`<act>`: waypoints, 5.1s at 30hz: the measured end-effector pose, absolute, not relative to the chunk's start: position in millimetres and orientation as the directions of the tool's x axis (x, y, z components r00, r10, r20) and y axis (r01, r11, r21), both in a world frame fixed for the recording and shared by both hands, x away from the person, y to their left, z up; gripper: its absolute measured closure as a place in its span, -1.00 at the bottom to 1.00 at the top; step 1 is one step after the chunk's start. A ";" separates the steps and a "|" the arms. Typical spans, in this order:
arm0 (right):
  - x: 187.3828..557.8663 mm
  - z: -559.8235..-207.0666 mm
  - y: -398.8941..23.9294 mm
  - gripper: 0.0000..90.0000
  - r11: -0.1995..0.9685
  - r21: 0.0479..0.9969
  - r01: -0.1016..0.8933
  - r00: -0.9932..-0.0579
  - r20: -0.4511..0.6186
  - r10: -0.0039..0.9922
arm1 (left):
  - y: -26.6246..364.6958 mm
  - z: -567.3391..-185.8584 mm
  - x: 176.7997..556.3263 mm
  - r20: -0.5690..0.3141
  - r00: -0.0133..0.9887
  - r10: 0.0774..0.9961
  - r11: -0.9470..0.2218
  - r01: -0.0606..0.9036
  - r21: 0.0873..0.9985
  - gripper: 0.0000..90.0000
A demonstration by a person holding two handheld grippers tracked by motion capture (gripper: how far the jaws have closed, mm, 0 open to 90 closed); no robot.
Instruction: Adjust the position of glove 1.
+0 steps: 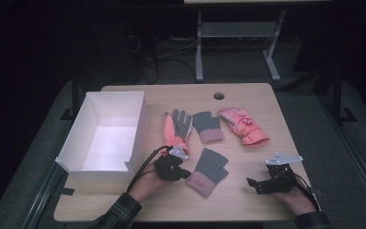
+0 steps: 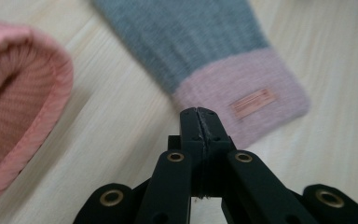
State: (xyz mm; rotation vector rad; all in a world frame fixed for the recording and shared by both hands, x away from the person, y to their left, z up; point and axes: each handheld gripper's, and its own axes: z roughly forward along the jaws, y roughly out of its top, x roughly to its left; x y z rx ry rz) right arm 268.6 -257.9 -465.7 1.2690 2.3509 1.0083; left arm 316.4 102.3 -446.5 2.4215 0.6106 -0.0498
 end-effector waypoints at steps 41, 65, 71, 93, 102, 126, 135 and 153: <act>270.5 -464.9 -261.0 -0.96 0.366 0.698 0.616 -0.565 0.068 0.822 | 5.2 -451.4 300.6 -0.200 0.957 0.211 -0.732 0.290 0.617 0.99; 270.4 -465.7 -261.6 -0.96 0.364 0.695 0.619 -0.560 0.066 0.826 | 18.8 -455.5 341.5 -0.161 0.941 0.298 -0.728 0.333 0.599 1.00; 270.6 -465.8 -261.0 -0.96 0.363 0.692 0.624 -0.559 0.070 0.826 | 36.4 -454.4 337.1 -0.161 0.935 0.317 -0.727 0.349 0.592 0.99; 270.8 -450.3 -247.2 -0.48 0.358 0.686 0.633 -0.579 0.113 0.808 | 85.2 -440.2 315.6 -0.136 0.927 0.348 -0.669 0.348 0.657 -0.16; 285.2 -443.6 -231.3 -0.13 0.353 0.707 0.613 -0.602 0.128 0.788 | 108.6 -443.5 295.7 -0.101 0.929 0.355 -0.650 0.323 0.688 -0.57; 391.0 -421.7 -160.3 0.49 0.313 0.729 0.609 -0.604 0.171 0.778 | 123.7 -450.7 292.1 -0.092 0.908 0.410 -0.626 0.353 0.695 -0.70; 429.7 -422.2 -139.1 0.46 0.306 0.714 0.630 -0.570 0.158 0.807 | 125.0 -449.3 293.3 -0.094 0.904 0.417 -0.625 0.360 0.693 -0.69; 458.4 -465.1 -116.6 0.58 0.291 0.670 0.683 -0.475 0.105 0.874 | 122.1 -452.0 293.2 -0.089 0.911 0.403 -0.636 0.348 0.689 -0.69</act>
